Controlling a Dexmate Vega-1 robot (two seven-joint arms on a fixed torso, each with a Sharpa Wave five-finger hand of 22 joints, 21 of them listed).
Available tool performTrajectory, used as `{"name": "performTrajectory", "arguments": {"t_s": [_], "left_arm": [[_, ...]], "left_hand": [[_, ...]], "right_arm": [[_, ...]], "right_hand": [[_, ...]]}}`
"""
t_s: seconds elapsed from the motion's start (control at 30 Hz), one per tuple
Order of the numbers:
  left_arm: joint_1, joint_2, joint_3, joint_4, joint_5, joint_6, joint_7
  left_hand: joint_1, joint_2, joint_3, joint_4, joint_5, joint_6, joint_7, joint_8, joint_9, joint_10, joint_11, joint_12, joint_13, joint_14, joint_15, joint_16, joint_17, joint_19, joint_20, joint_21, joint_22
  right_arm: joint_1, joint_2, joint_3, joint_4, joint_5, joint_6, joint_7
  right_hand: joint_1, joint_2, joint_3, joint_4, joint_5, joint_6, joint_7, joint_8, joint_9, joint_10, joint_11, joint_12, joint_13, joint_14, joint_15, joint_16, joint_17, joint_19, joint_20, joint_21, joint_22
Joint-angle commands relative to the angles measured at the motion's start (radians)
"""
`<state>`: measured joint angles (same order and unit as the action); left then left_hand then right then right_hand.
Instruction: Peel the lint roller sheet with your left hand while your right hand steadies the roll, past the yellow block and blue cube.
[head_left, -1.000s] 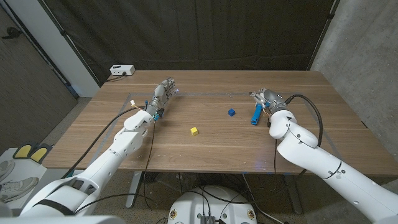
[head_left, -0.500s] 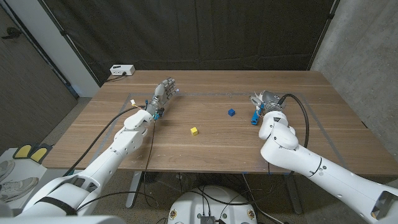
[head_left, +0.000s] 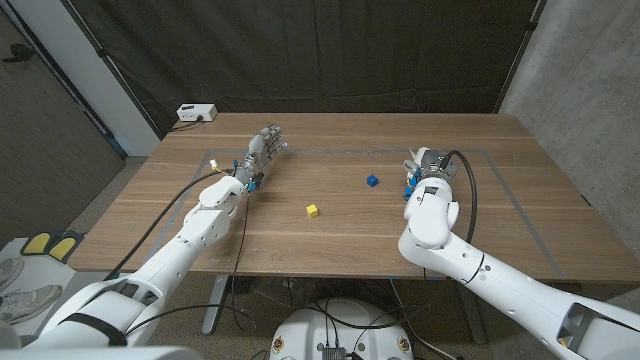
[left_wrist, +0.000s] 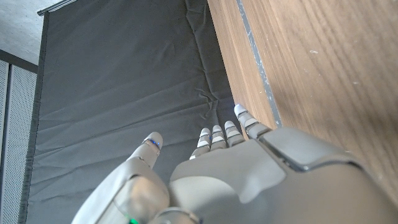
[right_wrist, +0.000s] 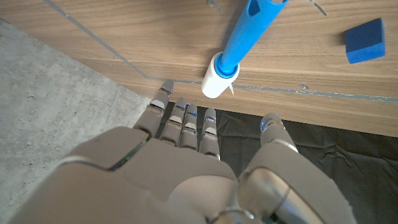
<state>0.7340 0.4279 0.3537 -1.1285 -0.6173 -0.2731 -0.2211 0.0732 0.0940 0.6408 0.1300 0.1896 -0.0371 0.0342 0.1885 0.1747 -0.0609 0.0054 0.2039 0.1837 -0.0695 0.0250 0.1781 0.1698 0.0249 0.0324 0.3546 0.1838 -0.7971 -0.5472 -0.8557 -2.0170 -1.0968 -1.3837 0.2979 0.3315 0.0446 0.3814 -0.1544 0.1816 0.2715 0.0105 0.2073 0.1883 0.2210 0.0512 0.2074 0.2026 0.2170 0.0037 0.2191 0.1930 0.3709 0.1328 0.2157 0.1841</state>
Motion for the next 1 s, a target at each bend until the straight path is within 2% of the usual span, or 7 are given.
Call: {"name": "performTrajectory", "arguments": {"t_s": [0.03, 0.27, 0.43, 0.7, 0.9, 1.0], "left_arm": [[-0.015, -0.006, 0.004, 0.023, 0.001, -0.009, -0.014], [-0.028, -0.012, 0.006, 0.042, 0.002, -0.011, -0.019], [-0.036, -0.016, 0.007, 0.055, 0.002, -0.013, -0.024], [-0.047, -0.021, 0.008, 0.071, 0.002, -0.015, -0.028], [-0.053, -0.023, 0.01, 0.076, 0.006, -0.016, -0.026], [-0.058, -0.025, 0.011, 0.081, 0.007, -0.017, -0.027]], "left_hand": [[0.005, 0.036, 0.002, -0.006, 0.004, 0.001, -0.002, 0.0, 0.002, 0.003, 0.004, 0.003, 0.005, -0.001, 0.006, 0.003, 0.002, 0.002, 0.009, -0.002, 0.005], [0.005, 0.036, 0.002, -0.006, 0.004, 0.002, 0.0, -0.001, 0.002, 0.002, 0.004, 0.002, 0.005, -0.001, 0.006, 0.002, 0.002, 0.003, 0.009, -0.003, 0.005], [0.005, 0.036, 0.002, -0.006, 0.004, 0.002, -0.001, -0.001, 0.002, 0.003, 0.004, 0.002, 0.005, -0.001, 0.006, 0.002, 0.002, 0.003, 0.009, -0.004, 0.005], [0.006, 0.036, 0.002, -0.006, 0.004, 0.002, -0.001, -0.002, 0.002, 0.003, 0.005, 0.002, 0.005, -0.001, 0.005, 0.002, 0.002, 0.003, 0.01, -0.005, 0.005], [0.006, 0.036, 0.001, -0.007, 0.004, 0.002, -0.001, -0.002, 0.002, 0.003, 0.003, 0.002, 0.005, -0.001, 0.006, 0.002, 0.002, 0.003, 0.009, -0.005, 0.005], [0.006, 0.036, 0.001, -0.007, 0.004, 0.002, -0.001, -0.002, 0.002, 0.003, 0.003, 0.002, 0.005, -0.001, 0.007, 0.002, 0.001, 0.004, 0.01, -0.006, 0.005]], "right_arm": [[0.017, 0.077, 0.004, 0.116, -0.245, -0.012, 0.227], [0.047, 0.098, -0.011, 0.176, -0.317, -0.012, 0.332], [0.076, 0.12, -0.024, 0.237, -0.385, -0.012, 0.413], [0.11, 0.141, -0.046, 0.303, -0.424, -0.01, 0.459], [0.123, 0.163, -0.034, 0.351, -0.448, 0.004, 0.508], [0.129, 0.175, -0.027, 0.373, -0.463, 0.016, 0.533]], "right_hand": [[-0.005, -0.02, -0.011, 0.004, 0.005, 0.017, 0.0, 0.007, 0.004, 0.014, -0.003, 0.005, 0.003, 0.019, -0.003, 0.01, 0.007, 0.003, 0.004, 0.004, 0.004], [-0.019, -0.04, -0.029, 0.01, 0.011, 0.038, -0.003, 0.011, 0.005, 0.043, -0.002, 0.015, 0.005, 0.045, -0.016, 0.02, 0.01, 0.011, 0.006, 0.006, 0.004], [-0.019, -0.045, -0.034, 0.01, 0.014, 0.046, -0.006, 0.013, 0.005, 0.049, -0.001, 0.016, 0.005, 0.052, -0.019, 0.022, 0.011, 0.015, 0.006, 0.008, 0.004], [-0.026, -0.057, -0.046, 0.014, 0.02, 0.079, -0.001, 0.022, 0.006, 0.069, -0.005, 0.022, 0.007, 0.072, -0.025, 0.03, 0.014, 0.019, 0.007, 0.008, 0.005], [-0.02, -0.059, -0.048, 0.011, 0.026, 0.097, -0.002, 0.027, 0.007, 0.085, -0.007, 0.026, 0.008, 0.078, -0.028, 0.032, 0.015, 0.025, 0.008, 0.01, 0.005], [-0.011, -0.061, -0.052, 0.01, 0.033, 0.143, -0.005, 0.04, 0.007, 0.103, -0.01, 0.03, 0.009, 0.084, -0.03, 0.033, 0.017, 0.027, 0.01, 0.01, 0.005]]}}
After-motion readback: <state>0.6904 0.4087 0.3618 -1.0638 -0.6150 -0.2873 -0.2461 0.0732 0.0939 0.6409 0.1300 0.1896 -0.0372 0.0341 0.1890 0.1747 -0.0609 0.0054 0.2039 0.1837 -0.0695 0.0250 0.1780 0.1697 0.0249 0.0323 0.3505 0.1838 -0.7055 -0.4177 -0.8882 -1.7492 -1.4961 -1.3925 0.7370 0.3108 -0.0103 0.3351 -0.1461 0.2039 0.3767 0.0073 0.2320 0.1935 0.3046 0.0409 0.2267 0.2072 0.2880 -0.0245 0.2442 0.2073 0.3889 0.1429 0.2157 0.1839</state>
